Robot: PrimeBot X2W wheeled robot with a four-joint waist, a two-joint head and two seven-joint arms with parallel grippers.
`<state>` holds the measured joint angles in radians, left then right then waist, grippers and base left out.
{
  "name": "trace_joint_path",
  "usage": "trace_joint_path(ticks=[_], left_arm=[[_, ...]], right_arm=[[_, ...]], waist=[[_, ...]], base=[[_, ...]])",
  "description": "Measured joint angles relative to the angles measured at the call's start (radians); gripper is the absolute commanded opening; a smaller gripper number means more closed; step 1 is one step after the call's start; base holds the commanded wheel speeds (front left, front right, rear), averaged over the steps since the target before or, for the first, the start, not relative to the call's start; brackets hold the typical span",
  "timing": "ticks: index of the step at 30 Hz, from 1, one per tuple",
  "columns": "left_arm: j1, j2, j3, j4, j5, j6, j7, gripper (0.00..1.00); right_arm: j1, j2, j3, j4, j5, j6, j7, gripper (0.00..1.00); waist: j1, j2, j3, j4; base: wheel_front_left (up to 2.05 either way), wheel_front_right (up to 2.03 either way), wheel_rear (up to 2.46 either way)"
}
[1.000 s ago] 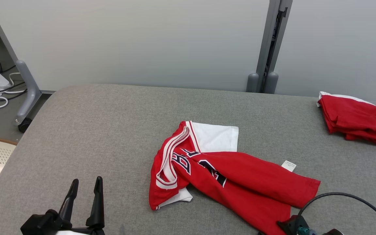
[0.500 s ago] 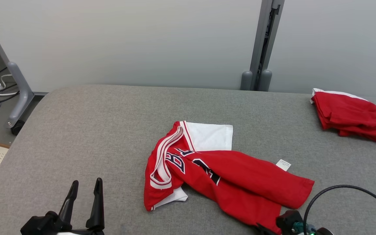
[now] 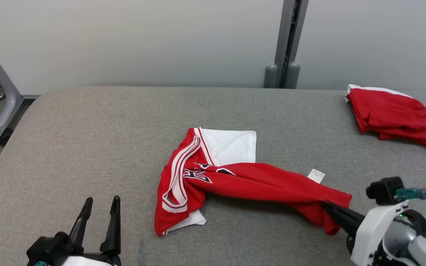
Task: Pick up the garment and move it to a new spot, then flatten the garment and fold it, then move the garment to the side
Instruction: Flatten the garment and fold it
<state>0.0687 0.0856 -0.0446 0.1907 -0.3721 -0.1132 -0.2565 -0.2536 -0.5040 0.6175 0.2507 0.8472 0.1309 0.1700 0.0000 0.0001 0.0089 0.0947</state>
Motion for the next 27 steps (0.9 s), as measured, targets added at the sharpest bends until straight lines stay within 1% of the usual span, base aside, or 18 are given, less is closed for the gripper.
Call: trace_joint_path(ticks=[4, 5, 10, 15, 18, 20, 23, 24, 25, 26, 27], left_arm=[[-0.043, 0.008, -0.013, -0.010, 0.001, -0.001, 0.001, 1.00], [-0.043, 0.008, -0.013, -0.010, 0.001, -0.001, 0.001, 1.00], [-0.098, 0.020, -0.032, -0.016, 0.002, -0.005, 0.003, 1.00], [-0.148, 0.020, -0.054, -0.008, 0.001, -0.009, 0.002, 1.00], [-0.176, 0.019, -0.069, 0.003, 0.001, -0.009, 0.000, 1.00], [-0.192, 0.018, -0.076, 0.006, -0.001, -0.010, -0.001, 1.00], [-0.209, 0.018, -0.085, 0.014, -0.002, -0.010, -0.002, 1.00], [-0.214, 0.018, -0.086, 0.018, -0.003, -0.010, -0.003, 1.00], [-0.219, 0.019, -0.087, 0.020, -0.004, -0.010, -0.003, 1.00], [-0.220, 0.019, -0.087, 0.022, -0.005, -0.010, -0.004, 1.00], [-0.220, 0.019, -0.087, 0.028, -0.005, -0.011, -0.004, 1.00]], right_arm=[[-0.094, -0.040, 0.000, 0.014, 0.102, 0.000, 0.037, 0.00], [-0.094, -0.040, 0.000, 0.014, 0.102, 0.000, 0.037, 0.00], [-0.241, -0.093, 0.008, 0.072, 0.172, 0.000, 0.060, 0.00], [-0.379, -0.118, 0.032, 0.176, 0.227, 0.000, 0.091, 0.00], [-0.442, -0.136, 0.046, 0.255, 0.235, 0.000, 0.095, 0.00], [-0.486, -0.147, 0.058, 0.303, 0.234, 0.000, 0.081, 0.00], [-0.532, -0.146, 0.079, 0.371, 0.234, 0.000, 0.046, 0.00], [-0.543, -0.144, 0.086, 0.390, 0.234, 0.000, 0.033, 0.10], [-0.555, -0.141, 0.095, 0.414, 0.235, 0.000, 0.023, 0.38], [-0.562, -0.135, 0.103, 0.433, 0.234, 0.000, 0.008, 1.00], [-0.566, -0.128, 0.108, 0.454, 0.234, 0.000, -0.010, 1.00]], waist=[[0.0000, 0.0000, 0.053, 0.007], [0.0000, 0.0000, 0.053, 0.007], [0.0000, 0.0000, 0.134, 0.024], [0.0000, 0.0000, 0.215, 0.051], [0.0000, 0.0000, 0.255, 0.073], [0.0000, 0.0000, 0.279, 0.090], [0.0000, 0.0000, 0.308, 0.115], [0.0000, 0.0000, 0.315, 0.123], [0.0000, 0.0000, 0.320, 0.131], [0.0000, 0.0000, 0.323, 0.137], [0.0000, 0.0000, 0.323, 0.141]], base=[[0.00, 0.00, 0.00], [0.00, 0.00, 0.00], [0.00, 0.00, 0.00], [0.00, 0.00, 0.00], [0.00, 0.00, 0.00], [0.00, 0.00, 0.00], [0.00, 0.00, 0.00], [0.00, 0.00, 0.00], [0.00, 0.00, 0.00], [0.00, 0.00, 0.00], [0.00, 0.00, 0.00]])
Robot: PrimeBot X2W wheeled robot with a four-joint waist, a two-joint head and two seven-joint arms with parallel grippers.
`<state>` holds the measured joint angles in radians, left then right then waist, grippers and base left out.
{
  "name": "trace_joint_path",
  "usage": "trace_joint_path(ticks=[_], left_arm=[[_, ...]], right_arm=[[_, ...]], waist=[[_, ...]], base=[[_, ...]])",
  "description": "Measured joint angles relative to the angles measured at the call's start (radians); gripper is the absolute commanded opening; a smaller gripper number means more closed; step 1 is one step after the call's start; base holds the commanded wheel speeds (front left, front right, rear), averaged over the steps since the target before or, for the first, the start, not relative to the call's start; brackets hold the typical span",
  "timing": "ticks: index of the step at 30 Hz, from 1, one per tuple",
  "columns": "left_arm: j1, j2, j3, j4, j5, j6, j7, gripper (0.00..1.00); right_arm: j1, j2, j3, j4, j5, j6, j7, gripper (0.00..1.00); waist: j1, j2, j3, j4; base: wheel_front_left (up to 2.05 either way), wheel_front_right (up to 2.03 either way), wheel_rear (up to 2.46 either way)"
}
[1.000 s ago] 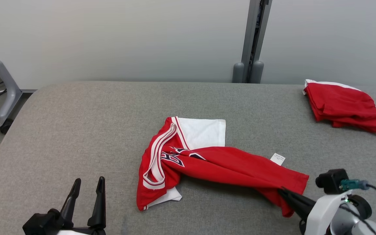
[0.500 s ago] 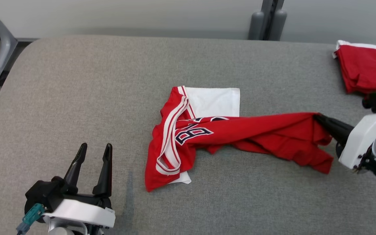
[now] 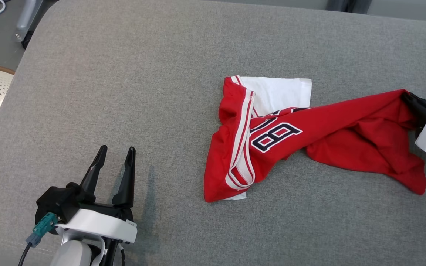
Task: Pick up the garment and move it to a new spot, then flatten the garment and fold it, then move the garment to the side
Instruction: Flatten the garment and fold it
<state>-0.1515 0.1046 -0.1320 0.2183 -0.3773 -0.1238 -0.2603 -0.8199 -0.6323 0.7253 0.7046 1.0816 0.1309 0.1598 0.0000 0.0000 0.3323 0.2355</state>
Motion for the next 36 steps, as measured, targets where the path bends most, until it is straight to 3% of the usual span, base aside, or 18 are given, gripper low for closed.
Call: trace_joint_path(ticks=[5, 12, 17, 20, 23, 28, 36], left_arm=[[0.002, 0.001, 0.001, 0.018, 0.000, -0.003, -0.001, 1.00], [0.046, 0.004, 0.012, 0.024, 0.000, -0.003, -0.004, 1.00], [0.086, 0.012, 0.030, 0.020, 0.001, 0.001, -0.004, 1.00], [0.109, 0.018, 0.041, 0.015, 0.000, 0.005, -0.004, 1.00], [0.132, 0.020, 0.047, 0.009, 0.000, 0.011, -0.004, 1.00], [0.168, 0.019, 0.054, -0.007, -0.003, 0.020, -0.004, 1.00], [0.190, 0.015, 0.058, -0.024, -0.010, 0.029, -0.004, 1.00]], right_arm=[[-0.004, 0.022, 0.058, 0.049, 0.004, 0.000, -0.071, 1.00], [0.043, 0.034, 0.118, 0.011, -0.013, 0.000, -0.286, 1.00], [0.094, 0.048, 0.101, -0.012, -0.055, 0.000, -0.407, 1.00], [0.149, 0.079, 0.018, -0.035, -0.107, 0.000, -0.417, 1.00], [0.234, 0.123, -0.161, -0.114, -0.216, 0.000, -0.421, 1.00], [0.483, 0.265, -0.408, -0.259, -0.423, 0.000, -0.421, 1.00], [0.720, 0.445, -0.638, -0.483, -0.673, 0.000, -0.421, 1.00]], waist=[[0.0000, 0.0000, -0.035, -0.005], [0.0000, 0.0000, -0.125, -0.043], [0.0000, 0.0000, -0.194, -0.093], [0.0000, 0.0000, -0.231, -0.127], [0.0000, 0.0000, -0.266, -0.160], [0.0000, 0.0000, -0.318, -0.207], [0.0000, 0.0000, -0.356, -0.250]], base=[[0.00, 0.00, 0.00], [0.00, 0.00, 0.00], [0.00, 0.00, 0.00], [0.00, 0.00, 0.00], [0.00, 0.00, 0.00], [0.00, 0.00, 0.00], [0.00, 0.00, 0.00]])
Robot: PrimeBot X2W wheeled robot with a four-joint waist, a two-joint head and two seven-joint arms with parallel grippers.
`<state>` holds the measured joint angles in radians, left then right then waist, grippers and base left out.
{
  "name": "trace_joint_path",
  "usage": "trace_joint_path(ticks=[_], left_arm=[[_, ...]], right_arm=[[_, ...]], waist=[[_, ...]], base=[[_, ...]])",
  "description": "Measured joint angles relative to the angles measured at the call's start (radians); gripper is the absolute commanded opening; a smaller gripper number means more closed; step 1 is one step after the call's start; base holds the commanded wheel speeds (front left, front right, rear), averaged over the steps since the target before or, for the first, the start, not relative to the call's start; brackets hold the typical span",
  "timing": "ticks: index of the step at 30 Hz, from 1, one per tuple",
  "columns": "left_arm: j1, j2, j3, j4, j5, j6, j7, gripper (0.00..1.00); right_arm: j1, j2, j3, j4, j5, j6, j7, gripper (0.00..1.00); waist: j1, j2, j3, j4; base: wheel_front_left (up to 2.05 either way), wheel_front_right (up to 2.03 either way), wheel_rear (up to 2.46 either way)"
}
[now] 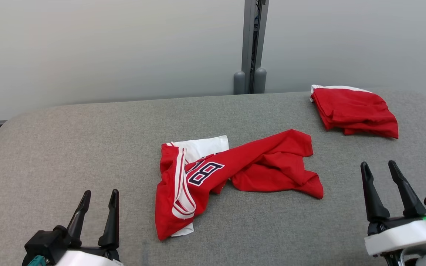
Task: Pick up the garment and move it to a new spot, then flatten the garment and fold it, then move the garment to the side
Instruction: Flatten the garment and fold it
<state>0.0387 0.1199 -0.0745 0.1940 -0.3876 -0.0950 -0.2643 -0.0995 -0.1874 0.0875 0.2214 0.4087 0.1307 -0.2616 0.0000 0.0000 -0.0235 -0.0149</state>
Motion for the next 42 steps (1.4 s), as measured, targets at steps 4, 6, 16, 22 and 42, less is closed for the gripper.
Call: trace_joint_path(ticks=[4, 6, 16, 22, 42], left_arm=[[0.007, -0.005, -0.004, -0.003, -0.002, 0.001, 0.000, 1.00], [0.018, -0.009, -0.013, 0.002, -0.002, 0.001, 0.000, 1.00], [0.014, -0.005, -0.035, 0.012, -0.010, -0.002, 0.001, 1.00], [0.012, -0.002, -0.057, 0.012, -0.010, -0.005, 0.019, 1.00], [-0.031, 0.074, -0.276, 0.030, -0.051, -0.029, 0.435, 1.00]], right_arm=[[0.074, 0.042, -0.054, -0.046, -0.070, 0.000, 0.000, 1.00], [0.095, 0.059, -0.076, -0.051, -0.092, 0.000, 0.000, 1.00], [0.108, 0.088, -0.059, -0.050, -0.127, 0.000, 0.000, 1.00], [0.105, 0.088, -0.057, -0.049, -0.127, 0.000, 0.000, 1.00], [0.095, 0.081, -0.037, -0.043, -0.124, 0.000, 0.000, 1.00]], waist=[[0.0000, 0.0000, -0.008, -0.004], [0.0000, 0.0000, -0.010, -0.003], [0.0000, 0.0000, -0.009, 0.006], [0.0000, 0.0000, -0.010, 0.013], [0.0000, 0.0000, -0.002, -0.013]], base=[[0.00, 0.00, 0.00], [0.00, 0.00, 0.00], [0.00, 0.00, 0.00], [0.00, 0.00, 0.00], [0.00, 0.00, 0.00]])
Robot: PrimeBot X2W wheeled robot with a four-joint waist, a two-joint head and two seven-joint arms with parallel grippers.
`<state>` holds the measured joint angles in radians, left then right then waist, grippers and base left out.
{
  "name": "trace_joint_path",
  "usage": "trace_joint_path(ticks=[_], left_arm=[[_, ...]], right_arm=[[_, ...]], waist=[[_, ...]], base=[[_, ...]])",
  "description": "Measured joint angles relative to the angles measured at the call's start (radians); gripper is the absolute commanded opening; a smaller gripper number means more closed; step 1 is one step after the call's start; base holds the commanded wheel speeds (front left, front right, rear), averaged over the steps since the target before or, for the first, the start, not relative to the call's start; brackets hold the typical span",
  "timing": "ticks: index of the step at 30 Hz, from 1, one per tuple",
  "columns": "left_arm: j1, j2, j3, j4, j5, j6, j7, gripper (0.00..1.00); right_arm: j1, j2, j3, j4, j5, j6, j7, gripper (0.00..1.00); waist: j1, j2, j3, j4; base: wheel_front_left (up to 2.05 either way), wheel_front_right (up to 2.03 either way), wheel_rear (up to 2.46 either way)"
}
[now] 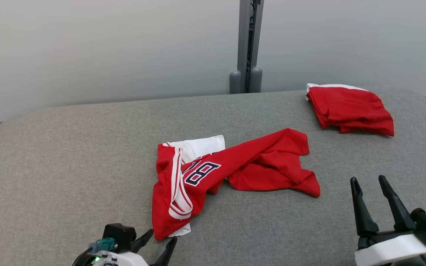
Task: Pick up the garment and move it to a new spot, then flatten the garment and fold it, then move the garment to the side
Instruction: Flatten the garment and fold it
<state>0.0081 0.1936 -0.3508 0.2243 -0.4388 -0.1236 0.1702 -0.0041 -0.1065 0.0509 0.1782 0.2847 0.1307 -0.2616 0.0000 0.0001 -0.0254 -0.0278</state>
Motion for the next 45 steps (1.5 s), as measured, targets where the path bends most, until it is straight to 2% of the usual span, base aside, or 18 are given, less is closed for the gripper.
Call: trace_joint_path(ticks=[8, 14, 17, 18, 19, 21, 26, 29, 32, 35, 37, 40, 43, 45], left_arm=[[-0.068, 0.012, -0.029, 0.105, -0.012, 0.002, 0.112, 1.00], [-0.128, 0.017, -0.032, 0.159, 0.017, 0.037, 0.120, 1.00], [-0.149, 0.016, -0.032, 0.173, 0.018, 0.041, 0.118, 1.00], [-0.156, 0.015, -0.032, 0.176, 0.018, 0.041, 0.118, 0.82], [-0.161, 0.014, -0.032, 0.178, 0.018, 0.041, 0.116, 0.47], [-0.164, 0.015, -0.032, 0.180, 0.016, 0.041, 0.110, 0.00], [-0.172, 0.019, -0.026, 0.158, -0.004, 0.036, 0.108, 0.00], [-0.164, 0.017, -0.018, 0.082, -0.047, 0.028, 0.117, 0.00], [-0.142, 0.019, -0.006, -0.022, -0.134, 0.014, 0.169, 0.00], [-0.137, 0.033, 0.013, -0.131, -0.264, 0.002, 0.245, 0.00], [-0.138, 0.064, 0.037, -0.190, -0.334, 0.000, 0.295, 0.00], [-0.146, 0.083, 0.111, -0.251, -0.512, 0.000, 0.361, 0.00], [-0.188, 0.119, 0.209, -0.258, -0.667, 0.001, 0.433, 0.00], [-0.219, 0.143, 0.274, -0.232, -0.761, 0.021, 0.477, 0.00]], right_arm=[[-0.013, 0.000, 0.015, 0.006, 0.000, 0.000, 0.000, 1.00], [-0.029, 0.005, 0.022, 0.011, 0.005, 0.000, 0.000, 1.00], [-0.034, 0.007, 0.020, 0.011, 0.005, 0.000, 0.000, 1.00], [-0.035, 0.008, 0.018, 0.010, 0.005, 0.000, 0.000, 1.00], [-0.036, 0.009, 0.017, 0.010, 0.005, 0.000, 0.000, 1.00], [-0.038, 0.011, 0.015, 0.009, 0.005, 0.000, 0.000, 1.00], [-0.040, 0.016, 0.013, 0.008, 0.005, 0.000, 0.000, 1.00], [-0.040, 0.017, 0.009, 0.006, 0.005, 0.000, 0.000, 1.00], [-0.040, 0.019, 0.002, 0.005, 0.005, 0.000, 0.000, 1.00], [-0.039, 0.020, 0.003, 0.006, 0.005, 0.000, 0.000, 1.00], [-0.042, 0.021, 0.009, 0.007, 0.005, 0.000, 0.000, 1.00], [-0.056, 0.022, 0.015, 0.005, 0.005, 0.000, 0.000, 1.00], [-0.066, 0.018, 0.012, 0.006, 0.005, 0.000, 0.000, 1.00], [-0.076, 0.015, 0.011, 0.005, 0.005, 0.000, 0.000, 1.00]], waist=[[0.0000, 0.0000, 0.021, -0.031], [0.0000, 0.0000, 0.049, -0.060], [0.0000, 0.0000, 0.066, -0.072], [0.0000, 0.0000, 0.070, -0.075], [0.0000, 0.0000, 0.074, -0.077], [0.0000, 0.0000, 0.080, -0.079], [0.0000, 0.0000, 0.082, -0.077], [0.0000, 0.0000, 0.082, -0.072], [0.0000, 0.0000, 0.084, -0.064], [0.0000, 0.0000, 0.087, -0.058], [0.0000, 0.0000, 0.094, -0.058], [0.0000, 0.0000, 0.108, -0.062], [0.0000, 0.0000, 0.129, -0.068], [0.0000, 0.0000, 0.145, -0.073]], base=[[0.00, 0.00, 0.00], [0.00, 0.00, 0.00], [0.00, 0.00, 0.00], [0.00, 0.00, 0.00], [0.00, 0.00, 0.00], [0.00, 0.00, 0.00], [0.00, 0.00, 0.00], [0.00, 0.00, 0.00], [0.00, 0.00, 0.00], [0.00, 0.00, 0.00], [0.00, 0.00, 0.00], [0.00, 0.00, 0.00], [0.00, 0.00, 0.00], [0.00, 0.00, 0.00]])
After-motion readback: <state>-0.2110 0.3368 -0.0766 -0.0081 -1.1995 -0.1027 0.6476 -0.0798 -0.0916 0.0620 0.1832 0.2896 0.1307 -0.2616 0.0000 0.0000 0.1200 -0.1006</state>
